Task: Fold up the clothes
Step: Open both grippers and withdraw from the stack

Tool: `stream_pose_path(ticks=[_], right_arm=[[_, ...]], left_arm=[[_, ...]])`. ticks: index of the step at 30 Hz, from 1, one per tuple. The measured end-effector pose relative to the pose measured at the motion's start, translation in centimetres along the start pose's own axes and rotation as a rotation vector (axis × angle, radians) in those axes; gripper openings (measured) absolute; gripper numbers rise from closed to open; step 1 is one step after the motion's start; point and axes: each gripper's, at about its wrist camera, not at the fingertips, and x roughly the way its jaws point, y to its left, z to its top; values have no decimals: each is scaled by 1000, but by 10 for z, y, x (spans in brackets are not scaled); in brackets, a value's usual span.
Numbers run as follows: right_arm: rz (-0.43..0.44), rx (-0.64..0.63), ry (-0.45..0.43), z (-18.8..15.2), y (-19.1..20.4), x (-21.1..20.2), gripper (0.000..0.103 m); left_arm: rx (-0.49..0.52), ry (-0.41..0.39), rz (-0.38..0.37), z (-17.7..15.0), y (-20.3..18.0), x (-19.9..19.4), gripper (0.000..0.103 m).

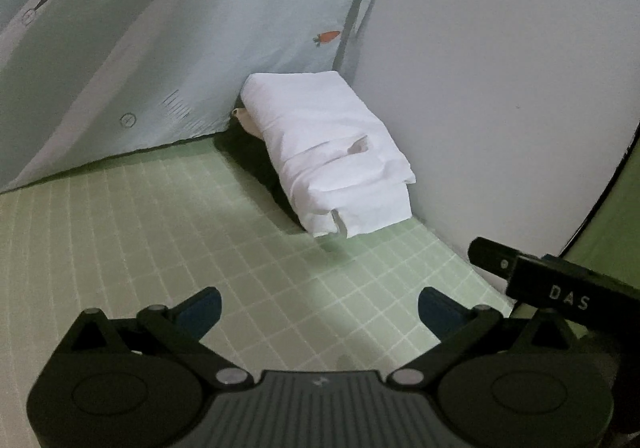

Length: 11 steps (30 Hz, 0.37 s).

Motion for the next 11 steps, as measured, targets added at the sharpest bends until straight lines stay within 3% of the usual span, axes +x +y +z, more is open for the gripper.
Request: stream_pose_path(ticks=[11], right_arm=[[3, -8, -9, -10, -1, -18, 103]], left_arm=[[22, -21, 31, -7, 0, -15, 103]])
